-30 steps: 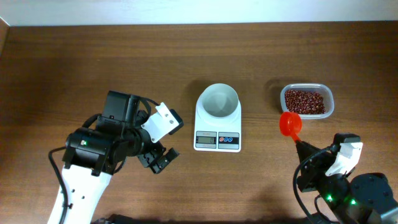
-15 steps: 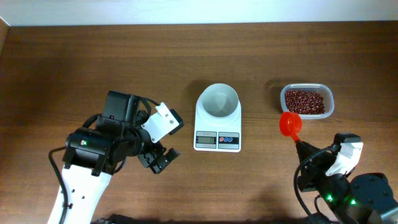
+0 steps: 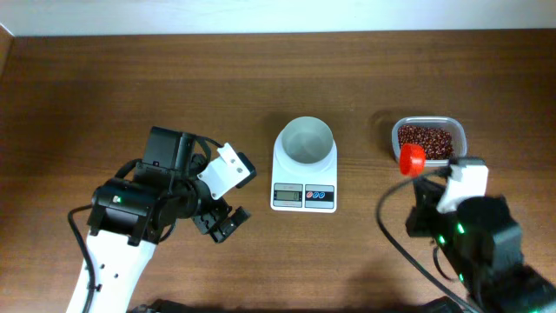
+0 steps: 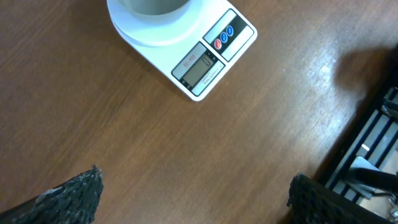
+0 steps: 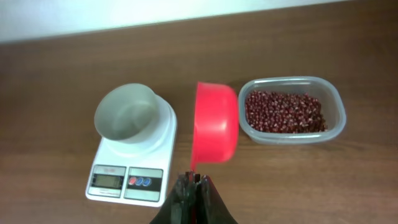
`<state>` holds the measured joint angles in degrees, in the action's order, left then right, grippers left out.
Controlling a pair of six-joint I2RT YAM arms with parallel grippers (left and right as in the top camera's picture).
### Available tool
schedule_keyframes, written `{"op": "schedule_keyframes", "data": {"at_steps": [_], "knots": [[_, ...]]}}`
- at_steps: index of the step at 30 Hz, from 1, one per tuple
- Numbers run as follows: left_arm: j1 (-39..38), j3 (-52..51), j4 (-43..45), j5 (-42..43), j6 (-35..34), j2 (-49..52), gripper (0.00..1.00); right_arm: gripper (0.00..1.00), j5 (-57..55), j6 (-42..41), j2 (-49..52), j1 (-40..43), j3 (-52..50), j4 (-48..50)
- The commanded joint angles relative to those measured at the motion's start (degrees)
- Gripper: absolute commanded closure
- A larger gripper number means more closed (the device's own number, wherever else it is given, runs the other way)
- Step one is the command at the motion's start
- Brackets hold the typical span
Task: Scoop and weigh 50g on scale
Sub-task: 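Retract the left arm and bring the scoop toward the bean tub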
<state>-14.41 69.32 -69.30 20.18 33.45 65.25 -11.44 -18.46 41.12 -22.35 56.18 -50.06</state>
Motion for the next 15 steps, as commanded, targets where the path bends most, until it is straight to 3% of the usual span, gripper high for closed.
{"op": "schedule_keyframes", "data": {"at_steps": [1,5,9,12,15], "knots": [[0.3,0.9,0.0,1.0,0.9,-0.2,0.01,0.96,-5.6,3.7,8.5,0.3,9.6,-2.4],[0.3,0.9,0.0,1.1,0.9,-0.2,0.01,0.96,-13.0,3.7,19.8,0.4,20.3,-9.8],[0.3,0.9,0.0,1.0,0.9,-0.2,0.01,0.96,-17.6,3.7,27.6,1.0,22.5,-10.5],[0.3,0.9,0.0,1.1,0.9,-0.2,0.01,0.96,-17.4,3.7,33.7,6.8,22.5,-10.6],[0.3,0.9,0.0,1.1,0.9,-0.2,0.01,0.96,-9.6,7.0,38.5,13.5,22.5,-9.3]]}}
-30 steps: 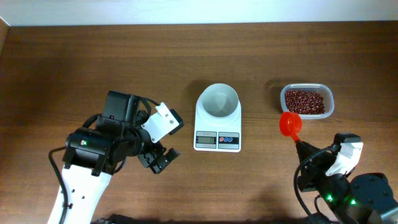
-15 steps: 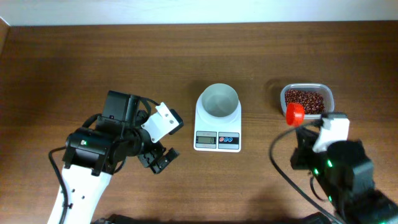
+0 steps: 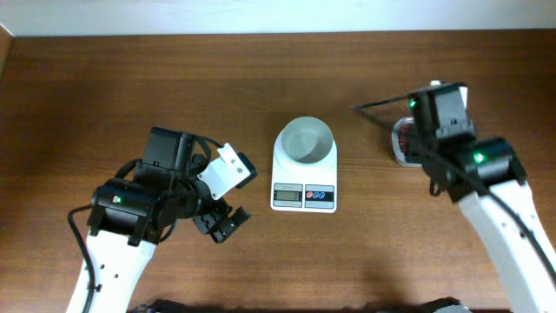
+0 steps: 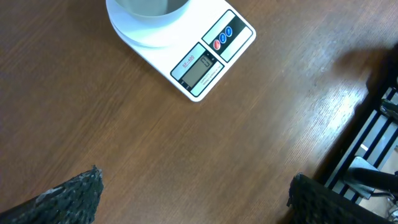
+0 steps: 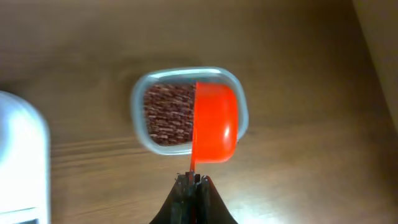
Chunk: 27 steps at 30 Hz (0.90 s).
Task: Scoop and weigh 50g on scale
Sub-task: 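Retract the left arm and bring the scoop toward the bean tub, then dip the scoop into the red beans with the right gripper and scoop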
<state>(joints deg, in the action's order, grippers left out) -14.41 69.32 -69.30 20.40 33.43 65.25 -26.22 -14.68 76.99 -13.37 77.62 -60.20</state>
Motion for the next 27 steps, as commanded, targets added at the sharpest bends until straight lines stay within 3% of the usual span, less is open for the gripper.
{"op": "schedule_keyframes", "data": {"at_steps": [1,14,19,27], "knots": [[0.3,0.9,0.0,0.8,0.9,-0.2,0.01,0.96,9.2,6.3,4.9,7.0,1.0,1.8],[0.3,0.9,0.0,0.8,0.9,-0.2,0.01,0.96,23.0,18.5,20.3,20.4,1.0,10.1],[0.3,0.9,0.0,0.9,0.9,-0.2,0.01,0.96,24.7,19.0,23.7,20.9,1.0,8.5],[0.3,0.9,0.0,0.9,0.9,-0.2,0.01,0.96,41.7,19.0,23.8,26.7,1.0,7.8]]}}
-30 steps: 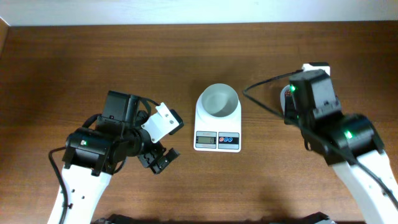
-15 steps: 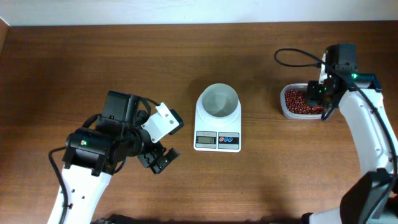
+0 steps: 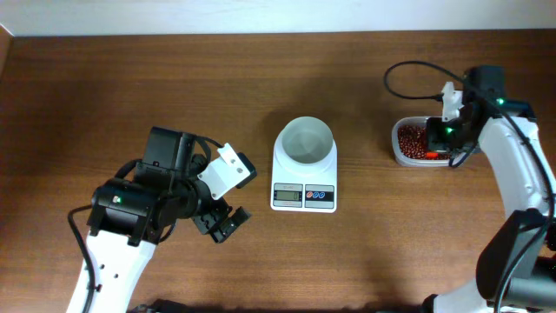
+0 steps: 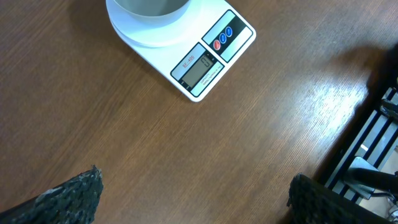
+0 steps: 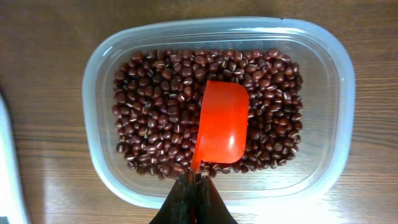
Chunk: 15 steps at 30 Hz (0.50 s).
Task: Scoop and weigh 50g on scale
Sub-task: 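Dip the scoop into the red beans with the right gripper and scoop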
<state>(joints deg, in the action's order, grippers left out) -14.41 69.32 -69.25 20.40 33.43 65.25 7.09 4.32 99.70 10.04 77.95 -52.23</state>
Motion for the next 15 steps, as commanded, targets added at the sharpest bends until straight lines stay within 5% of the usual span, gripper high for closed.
{"op": "schedule_keyframes", "data": {"at_steps": [1,7,15], "knots": [[0.3,0.9,0.0,0.9,0.9,-0.2,0.01,0.96,10.9,0.0,1.1,5.3,0.7,-0.2],[0.3,0.9,0.0,0.8,0.9,-0.2,0.01,0.96,24.7,2.8,1.1,13.9,0.3,-1.0],[0.3,0.9,0.0,0.8,0.9,-0.2,0.01,0.96,24.6,2.8,4.2,14.0,-3.1,2.2]]}}
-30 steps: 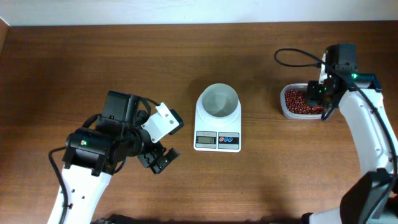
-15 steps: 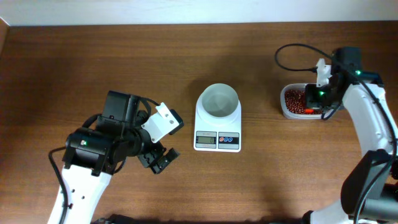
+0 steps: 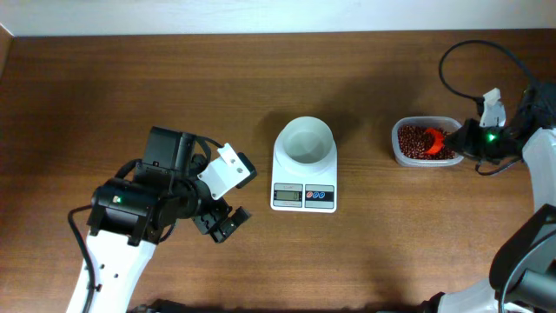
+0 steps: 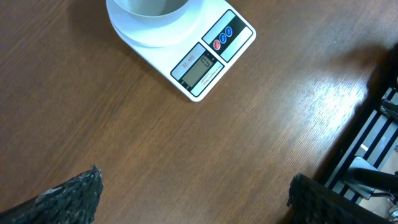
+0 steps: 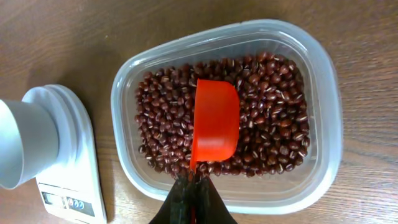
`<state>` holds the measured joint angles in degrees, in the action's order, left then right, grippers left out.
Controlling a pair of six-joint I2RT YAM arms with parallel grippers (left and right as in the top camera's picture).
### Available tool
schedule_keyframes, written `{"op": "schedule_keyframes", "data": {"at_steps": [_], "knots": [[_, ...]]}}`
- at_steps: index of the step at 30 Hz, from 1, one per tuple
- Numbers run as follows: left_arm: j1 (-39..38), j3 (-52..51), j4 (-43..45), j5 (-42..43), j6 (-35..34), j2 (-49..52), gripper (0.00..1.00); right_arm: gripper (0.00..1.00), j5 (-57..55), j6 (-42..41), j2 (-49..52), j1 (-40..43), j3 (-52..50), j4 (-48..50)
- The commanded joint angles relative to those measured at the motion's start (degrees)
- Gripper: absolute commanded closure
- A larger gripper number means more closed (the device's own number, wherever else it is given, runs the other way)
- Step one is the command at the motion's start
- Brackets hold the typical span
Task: Scoop and weigh 50g on scale
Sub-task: 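Dip the scoop into the red beans with the right gripper and scoop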
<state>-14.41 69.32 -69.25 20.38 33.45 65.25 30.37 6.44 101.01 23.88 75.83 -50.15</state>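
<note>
A white scale (image 3: 304, 178) with a white bowl (image 3: 305, 141) on it stands mid-table; its display (image 4: 198, 69) also shows in the left wrist view. A clear tub of red beans (image 5: 227, 118) sits at the right (image 3: 424, 142). My right gripper (image 5: 194, 182) is shut on the handle of a red scoop (image 5: 214, 121), whose cup lies over the beans (image 3: 434, 137). My left gripper (image 4: 193, 193) hangs open above bare wood, left of the scale and nearer the table's front, its fingertips (image 4: 71, 190) wide apart.
The wooden table (image 3: 174, 87) runs to a pale wall at the back. A black cable (image 3: 456, 52) loops above the right arm. A dark metal frame (image 4: 373, 149) shows at the right edge of the left wrist view.
My right arm has swung out to the right of the tub and the scoop now points left over the beans. The scale edge has come into the right wrist view. The left arm has not moved.
My right gripper held the red scoop near the front of the table, below the tub. Then it was over the tub from above. Then the scoop lay in the beans, and now it is angled there from the right. The left gripper stayed open throughout.
</note>
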Motion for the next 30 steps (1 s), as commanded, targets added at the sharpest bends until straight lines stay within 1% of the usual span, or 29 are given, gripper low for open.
{"op": "schedule_keyframes", "data": {"at_steps": [1,5,12,16,18,21,23,30], "knots": [[0.3,0.9,0.0,0.9,0.9,-0.2,0.01,0.96,1.4,0.7,4.5,0.1,-1.0,0.2],[0.3,0.9,0.0,0.9,0.9,-0.2,0.01,0.96,1.6,0.7,9.4,0.2,-1.0,0.1],[0.3,0.9,0.0,0.9,0.9,-0.2,0.01,0.96,2.7,0.7,8.9,0.3,-0.9,-0.5],[0.3,0.9,0.0,0.9,0.9,-0.2,0.01,0.96,3.1,0.7,6.8,2.1,-0.9,-1.9],[0.3,0.9,0.0,0.9,0.9,-0.2,0.01,0.96,7.9,0.7,5.6,4.7,-0.9,-1.9],[0.3,0.9,0.0,0.9,0.9,-0.2,0.01,0.96,10.9,0.7,5.4,7.8,-0.9,-2.6],[0.3,0.9,0.0,0.9,0.9,-0.2,0.01,0.96,15.3,3.4,5.4,9.7,-0.9,-3.9],[0.3,0.9,0.0,0.9,0.9,-0.2,0.01,0.96,20.7,5.0,5.4,11.5,-0.9,-5.3]]}}
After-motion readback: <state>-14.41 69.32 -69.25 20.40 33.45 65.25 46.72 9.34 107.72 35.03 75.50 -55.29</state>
